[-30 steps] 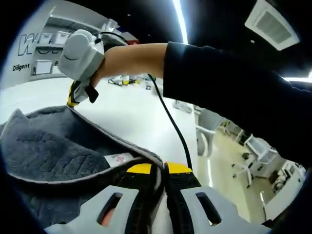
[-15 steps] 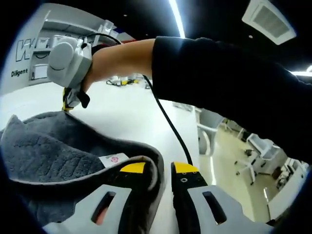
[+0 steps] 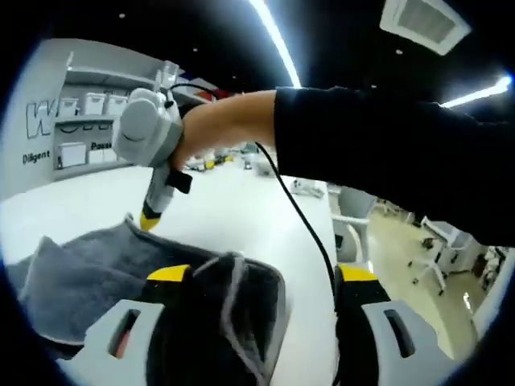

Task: Open the folded towel by lifting each exposed corner and separating the folded layers until the towel lies flat within the target outline without major curled edges

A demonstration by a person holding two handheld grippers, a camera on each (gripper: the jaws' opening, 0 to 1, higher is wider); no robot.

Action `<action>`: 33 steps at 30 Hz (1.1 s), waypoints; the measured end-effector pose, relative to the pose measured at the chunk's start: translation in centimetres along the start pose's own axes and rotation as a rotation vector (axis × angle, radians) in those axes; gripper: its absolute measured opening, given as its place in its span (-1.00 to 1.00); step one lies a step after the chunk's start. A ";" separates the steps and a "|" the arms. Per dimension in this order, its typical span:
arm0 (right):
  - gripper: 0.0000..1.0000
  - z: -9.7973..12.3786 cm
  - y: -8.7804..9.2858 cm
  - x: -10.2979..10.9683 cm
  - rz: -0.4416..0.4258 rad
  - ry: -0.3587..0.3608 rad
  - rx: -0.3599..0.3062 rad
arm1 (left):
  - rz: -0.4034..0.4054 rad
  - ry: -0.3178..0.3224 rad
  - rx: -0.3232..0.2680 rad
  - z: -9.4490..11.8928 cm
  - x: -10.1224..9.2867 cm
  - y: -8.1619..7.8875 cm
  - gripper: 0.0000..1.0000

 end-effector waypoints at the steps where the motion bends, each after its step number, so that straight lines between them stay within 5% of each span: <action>1: 0.99 1.0 0.5 -0.2 -0.071 0.007 0.057 | 0.001 -0.012 -0.024 0.4 0.3 -0.4 0.94; 3: 1.00 2.1 0.7 -0.9 -0.174 0.025 0.075 | -0.007 -0.024 -0.027 1.3 0.8 -0.8 0.99; 7: 1.00 4.7 0.5 -2.3 -0.294 0.085 -0.007 | -0.040 -0.065 -0.045 3.5 2.9 -1.9 0.99; 13: 1.00 9.1 0.2 -3.3 -0.538 0.134 -0.213 | -0.085 -0.127 -0.078 6.9 6.8 -3.3 0.99; 18: 1.00 13.1 1.7 -3.0 -0.704 0.189 -0.352 | -0.111 -0.168 -0.107 9.7 10.1 -4.5 0.99; 24: 1.00 16.6 2.9 -1.2 -0.769 0.289 -0.442 | -0.104 -0.250 -0.113 13.1 13.0 -4.6 0.99; 29: 1.00 19.3 3.2 1.5 -0.803 0.283 -0.517 | -0.116 -0.306 -0.143 16.4 14.0 -4.7 0.99; 33: 0.99 21.7 3.1 3.4 -0.845 0.299 -0.573 | -0.143 -0.362 -0.084 19.0 14.6 -4.0 0.99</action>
Point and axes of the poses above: the point that each gripper's makers call its tool centre point, and the gripper's own axes: z roughly backward along the fingers, x roughly to its left, y roughly out of its underside, the point moved 9 cm from there along z, roughly backward along the fingers, and after that the axes turned 13 degrees about x, right-handed, at the moved point
